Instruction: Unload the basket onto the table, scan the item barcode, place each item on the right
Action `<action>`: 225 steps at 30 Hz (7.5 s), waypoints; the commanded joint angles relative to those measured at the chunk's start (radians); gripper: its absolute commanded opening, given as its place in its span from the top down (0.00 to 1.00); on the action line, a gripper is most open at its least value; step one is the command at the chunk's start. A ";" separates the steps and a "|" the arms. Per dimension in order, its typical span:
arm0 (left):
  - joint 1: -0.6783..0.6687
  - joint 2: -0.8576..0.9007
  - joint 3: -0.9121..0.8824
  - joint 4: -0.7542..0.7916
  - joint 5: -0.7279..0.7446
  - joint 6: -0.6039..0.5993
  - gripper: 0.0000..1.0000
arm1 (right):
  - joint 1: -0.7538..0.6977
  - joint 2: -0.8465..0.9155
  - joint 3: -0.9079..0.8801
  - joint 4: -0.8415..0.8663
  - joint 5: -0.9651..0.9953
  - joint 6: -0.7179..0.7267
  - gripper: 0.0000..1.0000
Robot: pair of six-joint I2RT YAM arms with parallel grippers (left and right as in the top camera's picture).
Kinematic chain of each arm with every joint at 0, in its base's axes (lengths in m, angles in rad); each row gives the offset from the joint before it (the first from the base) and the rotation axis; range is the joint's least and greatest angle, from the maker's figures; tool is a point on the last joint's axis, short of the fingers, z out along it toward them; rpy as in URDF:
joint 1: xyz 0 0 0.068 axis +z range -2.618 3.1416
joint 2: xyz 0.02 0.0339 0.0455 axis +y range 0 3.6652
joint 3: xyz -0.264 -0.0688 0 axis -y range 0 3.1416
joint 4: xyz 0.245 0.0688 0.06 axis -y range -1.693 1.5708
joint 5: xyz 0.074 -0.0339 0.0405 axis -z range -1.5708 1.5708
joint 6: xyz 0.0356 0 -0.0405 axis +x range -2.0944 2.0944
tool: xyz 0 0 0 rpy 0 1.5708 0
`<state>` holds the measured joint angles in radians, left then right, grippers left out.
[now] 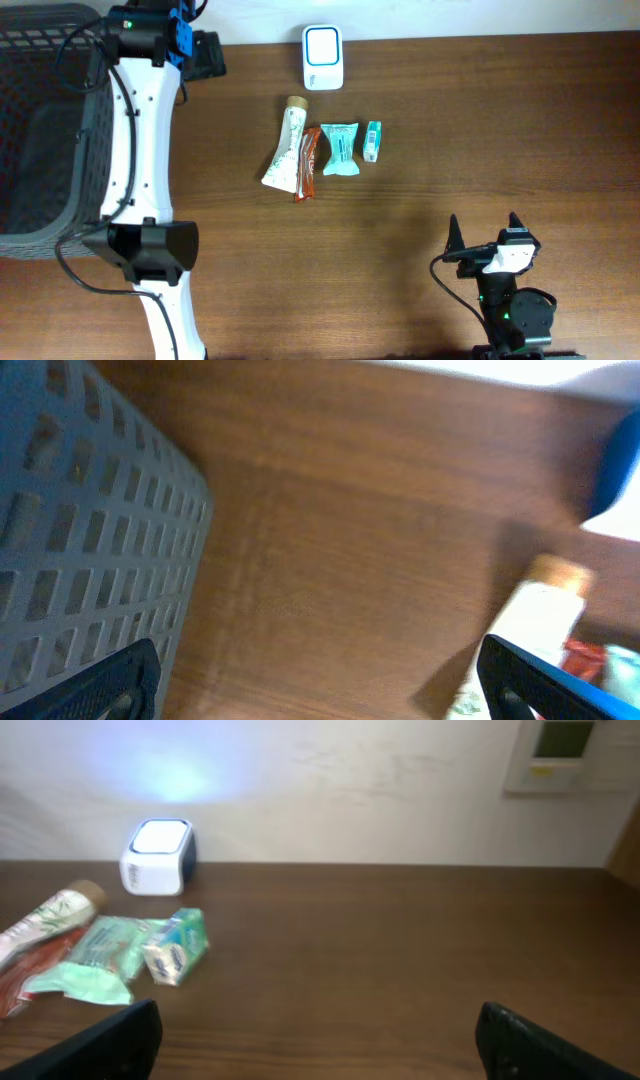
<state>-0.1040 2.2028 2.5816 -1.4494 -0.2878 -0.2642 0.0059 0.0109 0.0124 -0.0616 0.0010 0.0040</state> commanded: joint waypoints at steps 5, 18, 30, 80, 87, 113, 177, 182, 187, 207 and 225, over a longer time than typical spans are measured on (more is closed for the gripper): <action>0.024 0.007 -0.237 0.000 0.023 0.023 0.01 | -0.006 -0.007 -0.007 0.093 -0.714 0.238 0.01; 0.024 0.007 -0.246 0.000 0.022 0.023 0.01 | -0.006 0.615 0.737 -0.256 -0.478 0.005 0.02; 0.024 0.007 -0.246 0.000 0.022 0.023 0.01 | 0.130 1.653 1.364 -0.389 -0.571 0.380 0.29; 0.024 0.007 -0.246 0.000 0.022 0.023 0.01 | 0.306 2.193 1.830 -0.905 0.178 0.637 0.96; 0.024 0.007 -0.246 0.000 0.022 0.023 0.01 | 0.188 2.195 1.911 -1.079 -0.181 0.470 0.66; 0.024 0.007 -0.246 0.000 0.022 0.023 0.01 | 0.219 2.174 1.796 -0.877 -0.522 0.473 0.96; 0.024 0.007 -0.246 0.000 0.022 0.023 0.01 | -0.026 2.044 1.614 -0.844 -0.258 0.349 0.17; 0.024 0.007 -0.246 0.000 0.022 0.023 0.01 | -0.026 2.169 1.614 -0.804 -0.438 0.341 0.38; 0.024 0.007 -0.246 0.000 0.022 0.023 0.01 | 0.010 2.237 1.614 -0.784 -0.472 0.341 0.38; 0.024 0.007 -0.246 0.000 0.022 0.023 0.01 | 0.117 2.224 1.701 -0.951 -1.117 0.069 0.96; 0.024 0.007 -0.246 0.000 0.022 0.023 0.01 | 0.431 2.451 2.254 -0.301 0.322 -0.380 0.96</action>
<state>-0.0792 2.2032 2.3348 -1.4502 -0.2657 -0.2497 0.4313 2.4592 2.2673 -0.3958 0.2935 -0.3565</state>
